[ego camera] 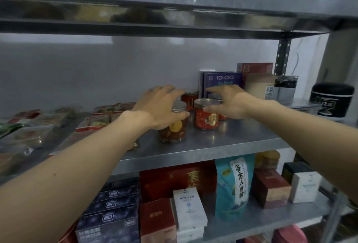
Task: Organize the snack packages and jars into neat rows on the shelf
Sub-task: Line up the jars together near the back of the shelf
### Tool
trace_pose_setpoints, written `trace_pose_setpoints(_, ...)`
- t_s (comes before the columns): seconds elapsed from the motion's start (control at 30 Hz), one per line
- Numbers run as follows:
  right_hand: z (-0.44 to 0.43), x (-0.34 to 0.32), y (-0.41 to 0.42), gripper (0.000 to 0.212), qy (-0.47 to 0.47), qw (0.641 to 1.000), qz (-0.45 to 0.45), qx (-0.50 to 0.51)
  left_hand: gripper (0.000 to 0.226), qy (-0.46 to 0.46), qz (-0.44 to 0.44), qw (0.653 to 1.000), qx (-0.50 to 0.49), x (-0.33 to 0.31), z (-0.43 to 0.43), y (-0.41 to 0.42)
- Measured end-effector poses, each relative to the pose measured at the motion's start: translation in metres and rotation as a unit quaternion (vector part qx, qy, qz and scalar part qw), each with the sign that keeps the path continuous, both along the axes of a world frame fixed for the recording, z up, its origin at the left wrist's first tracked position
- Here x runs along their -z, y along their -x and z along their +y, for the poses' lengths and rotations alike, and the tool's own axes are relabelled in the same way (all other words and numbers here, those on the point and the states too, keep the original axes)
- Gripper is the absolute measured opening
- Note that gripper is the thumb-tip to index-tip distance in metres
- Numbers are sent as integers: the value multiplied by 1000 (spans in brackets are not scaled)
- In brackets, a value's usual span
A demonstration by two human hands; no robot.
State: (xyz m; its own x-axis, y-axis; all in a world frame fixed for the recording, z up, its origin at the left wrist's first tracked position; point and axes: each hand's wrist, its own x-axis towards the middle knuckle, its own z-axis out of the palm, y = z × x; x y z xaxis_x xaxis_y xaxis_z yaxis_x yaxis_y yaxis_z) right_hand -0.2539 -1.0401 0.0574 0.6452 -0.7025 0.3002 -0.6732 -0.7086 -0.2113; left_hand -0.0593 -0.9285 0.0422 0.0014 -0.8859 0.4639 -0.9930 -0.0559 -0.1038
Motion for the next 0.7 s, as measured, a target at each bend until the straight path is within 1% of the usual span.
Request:
trace_pose_setpoints(0.13,-13,3,19,77,18,1000,19,4,69,-1,2,1000,14,-4,-16,20)
trace_pose_setpoints(0.27,-41,2,29,75,22,999,26,-6,69,-14,-11,1000,7,-7,-41,36)
trace_pose_setpoints(0.4,-80,-1,33,78,15,998,26,-56,69,-12,4,999,-29,-14,-73,44)
trace_pose_setpoints(0.5,-107,-7,27,76,14,994,30,-100,67,-20,32,997,-67,-22,-94,47)
trace_pose_setpoints(0.6,-133,-14,15,72,18,992,19,-121,65,-25,64,993,-99,-31,-109,45)
trace_pose_setpoints(0.7,-151,-21,-3,70,5,990,31,-141,62,-40,62,988,-133,-41,-124,35)
